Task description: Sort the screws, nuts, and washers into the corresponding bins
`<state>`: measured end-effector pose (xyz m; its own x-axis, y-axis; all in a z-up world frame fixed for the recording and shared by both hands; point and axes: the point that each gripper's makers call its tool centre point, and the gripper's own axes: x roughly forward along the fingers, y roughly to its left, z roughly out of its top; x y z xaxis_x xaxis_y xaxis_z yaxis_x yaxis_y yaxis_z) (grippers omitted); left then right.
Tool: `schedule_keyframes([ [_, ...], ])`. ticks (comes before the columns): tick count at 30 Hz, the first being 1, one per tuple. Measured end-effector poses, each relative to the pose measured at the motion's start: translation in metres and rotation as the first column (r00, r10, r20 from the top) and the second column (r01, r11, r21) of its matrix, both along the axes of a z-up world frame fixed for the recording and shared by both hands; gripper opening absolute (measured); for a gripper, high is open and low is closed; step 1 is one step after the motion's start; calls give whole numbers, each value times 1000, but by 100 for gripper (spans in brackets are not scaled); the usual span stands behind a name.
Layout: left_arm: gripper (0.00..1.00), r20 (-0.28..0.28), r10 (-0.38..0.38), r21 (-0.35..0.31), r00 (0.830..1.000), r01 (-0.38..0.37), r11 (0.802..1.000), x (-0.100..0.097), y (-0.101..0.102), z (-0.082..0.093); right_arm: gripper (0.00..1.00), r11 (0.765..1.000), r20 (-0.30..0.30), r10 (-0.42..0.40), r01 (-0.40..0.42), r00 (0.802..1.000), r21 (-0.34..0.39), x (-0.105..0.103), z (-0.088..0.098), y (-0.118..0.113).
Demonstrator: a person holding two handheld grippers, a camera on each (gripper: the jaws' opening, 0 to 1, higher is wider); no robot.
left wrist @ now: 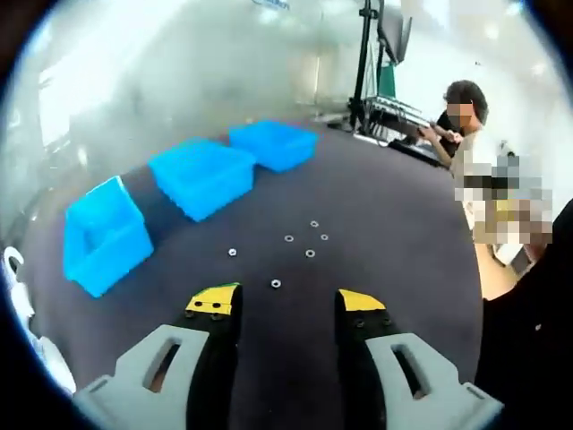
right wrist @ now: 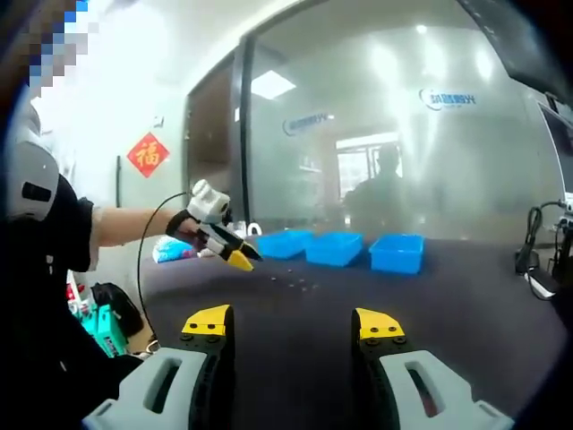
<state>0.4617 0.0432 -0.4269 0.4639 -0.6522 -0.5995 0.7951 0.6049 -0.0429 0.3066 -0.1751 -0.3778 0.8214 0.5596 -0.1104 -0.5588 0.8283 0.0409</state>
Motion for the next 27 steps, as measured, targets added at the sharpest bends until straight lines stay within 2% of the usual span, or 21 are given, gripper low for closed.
schedule_keyframes([
  [2,40,-2,5,16,1000,-5,1000,6,-1,-3,48,1000,2,0,0,1000,2,-1,1,0],
  [5,38,-49,4,28,999,-3,1000,8,-3,-9,48,1000,3,-3,3,1000,4,-1,1,-2],
  [12,35,-103,-19,131,994,33,991,20,-4,-19,48,1000,-2,-6,6,1000,6,-3,-3,-4],
  [16,35,-118,-29,152,993,46,987,27,-7,-20,48,1000,-5,-9,9,1000,-1,-4,-7,-5],
  [22,31,-203,-15,172,979,50,984,27,-10,-32,48,1000,-11,-23,23,1000,17,-3,-8,-10],
  [27,26,-203,-13,190,979,52,980,33,-12,-36,48,999,-13,-34,34,999,30,-2,-9,-14],
])
